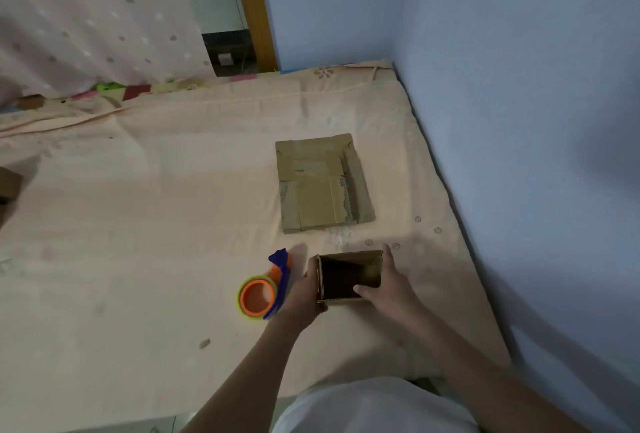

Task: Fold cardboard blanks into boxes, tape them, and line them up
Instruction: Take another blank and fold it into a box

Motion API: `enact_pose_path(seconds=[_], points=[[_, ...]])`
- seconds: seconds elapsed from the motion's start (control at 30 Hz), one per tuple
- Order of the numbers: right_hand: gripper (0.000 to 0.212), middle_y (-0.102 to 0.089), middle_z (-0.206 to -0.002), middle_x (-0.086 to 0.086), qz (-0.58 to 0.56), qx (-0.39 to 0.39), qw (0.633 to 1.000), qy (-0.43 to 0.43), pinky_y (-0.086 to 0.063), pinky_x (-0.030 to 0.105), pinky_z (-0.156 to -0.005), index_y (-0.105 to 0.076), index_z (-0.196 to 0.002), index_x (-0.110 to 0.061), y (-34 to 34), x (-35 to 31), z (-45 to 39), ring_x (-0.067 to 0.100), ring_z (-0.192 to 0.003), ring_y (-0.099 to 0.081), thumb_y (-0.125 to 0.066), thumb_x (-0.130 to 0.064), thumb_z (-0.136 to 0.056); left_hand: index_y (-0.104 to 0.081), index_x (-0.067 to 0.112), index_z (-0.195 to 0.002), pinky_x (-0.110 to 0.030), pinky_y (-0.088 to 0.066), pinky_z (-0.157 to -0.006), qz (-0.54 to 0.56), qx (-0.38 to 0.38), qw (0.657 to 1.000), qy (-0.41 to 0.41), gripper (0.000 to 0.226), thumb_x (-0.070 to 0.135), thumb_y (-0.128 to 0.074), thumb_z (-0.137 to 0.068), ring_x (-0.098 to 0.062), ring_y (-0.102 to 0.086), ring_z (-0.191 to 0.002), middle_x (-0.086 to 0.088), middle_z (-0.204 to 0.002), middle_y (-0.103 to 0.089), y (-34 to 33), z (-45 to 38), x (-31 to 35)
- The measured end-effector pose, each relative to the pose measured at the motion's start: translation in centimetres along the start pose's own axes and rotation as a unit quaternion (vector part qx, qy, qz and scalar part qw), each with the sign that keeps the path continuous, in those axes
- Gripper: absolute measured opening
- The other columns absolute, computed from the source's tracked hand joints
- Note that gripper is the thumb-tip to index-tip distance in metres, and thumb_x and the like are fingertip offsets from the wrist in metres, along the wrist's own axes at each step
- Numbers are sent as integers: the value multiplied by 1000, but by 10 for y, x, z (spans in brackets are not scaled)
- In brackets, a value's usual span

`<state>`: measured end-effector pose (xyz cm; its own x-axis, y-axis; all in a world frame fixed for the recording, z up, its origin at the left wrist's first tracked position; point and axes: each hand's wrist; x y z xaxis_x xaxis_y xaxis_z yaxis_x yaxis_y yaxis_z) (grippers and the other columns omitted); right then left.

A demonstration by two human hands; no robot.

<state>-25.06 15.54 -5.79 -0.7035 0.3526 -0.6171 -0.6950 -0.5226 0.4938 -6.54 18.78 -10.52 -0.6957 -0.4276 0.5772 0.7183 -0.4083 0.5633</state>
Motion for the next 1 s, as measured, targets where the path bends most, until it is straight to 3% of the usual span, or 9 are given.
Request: enact_pose_path(seconds=[0.1, 0.17, 0.27, 0.33, 0.47, 0.6, 0.77, 0.9, 1.0], points=[[106, -46, -151, 10, 4, 11, 1000, -8, -44, 34, -105, 16, -158, -22, -3, 0, -4, 29, -132, -51, -69, -29, -94, -8, 30, -158, -31, -51, -95, 1, -19, 1000, 5, 94, 5, -67, -88, -20, -55, -120, -3, -131, -49, 8, 6, -9], [99, -45, -152, 11, 7, 11, 1000, -10, -45, 35, -104, 16, -158, -24, -1, -1, -5, 30, -132, -51, -62, -29, -98, -22, 35, -155, -37, -48, -105, 155, -30, 987, 14, 78, 3, -57, -93, -26, -45, -134, -7, -150, -38, 13, 15, -10], [80, -41, -154, 13, 0, 18, 1000, -10, -44, 35, -104, 7, -160, -23, 0, -3, -7, 32, -134, -49, -50, -27, -104, -53, 22, -134, -40, -50, -99, 412, 17, 909, 64, 36, 8, -43, -103, -23, -57, -116, -10, -124, -57, 14, 22, -3], [67, -41, -154, 12, -15, 24, 1000, -9, -41, 37, -108, -5, -161, -20, -2, 0, -9, 32, -138, -45, -44, -26, -106, -65, 15, -114, -42, -53, -92, 398, 62, 912, 76, 26, 28, -44, -105, -25, -62, -103, -11, -110, -65, 12, 21, 7], [47, -50, -146, 8, -68, 35, 997, 5, -38, 38, -112, -37, -152, -14, -6, 4, -4, 28, -135, -46, -36, -32, -108, -69, 7, -95, -38, -49, -70, 292, 109, 946, 91, 45, 47, -48, -100, -24, -59, -79, -13, -83, -61, 15, 21, 15], [45, -52, -144, 5, -172, 44, 984, -29, -36, 41, -116, -46, -148, -12, -1, 12, -4, 25, -135, -46, -35, -32, -109, -66, 8, -103, -44, -56, -87, 313, 85, 940, 101, 37, 42, -51, -101, -25, -61, -89, -15, -96, -62, 22, 22, 17], [37, -64, -130, 5, -302, 5, 952, -52, -44, 42, -110, -54, -142, -11, 6, 17, -7, 23, -122, -58, -48, -19, -106, -66, 8, -101, -45, -58, -89, 373, 72, 918, 110, 27, 35, -60, -98, -23, -61, -96, -8, -102, -62, 20, 25, 11], [49, -55, -140, 4, -276, 14, 960, -55, -46, 44, -109, -52, -143, -15, 12, 20, -13, 28, -129, -53, -66, -18, -96, -69, 11, -103, -43, -59, -87, 439, 83, 887, 120, 24, 30, -74, -88, -23, -66, -95, -6, -99, -69, 17, 27, 12], [49, -53, -127, -3, -231, 32, 972, -41, -50, 45, -103, -56, -136, -21, 14, 22, -17, 27, -125, -54, -74, -21, -90, -67, 18, -94, -37, -58, -76, 446, 100, 880, 125, 18, 27, -79, -84, -20, -66, -91, -4, -96, -70, 14, 26, 13]])
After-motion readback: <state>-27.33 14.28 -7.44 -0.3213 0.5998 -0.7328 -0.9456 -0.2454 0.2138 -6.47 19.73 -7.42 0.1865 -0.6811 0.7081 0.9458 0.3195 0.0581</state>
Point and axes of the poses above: each hand's wrist, its own z-axis away from the middle knuckle, its own y-axis out of the back of the hand, x = y × z
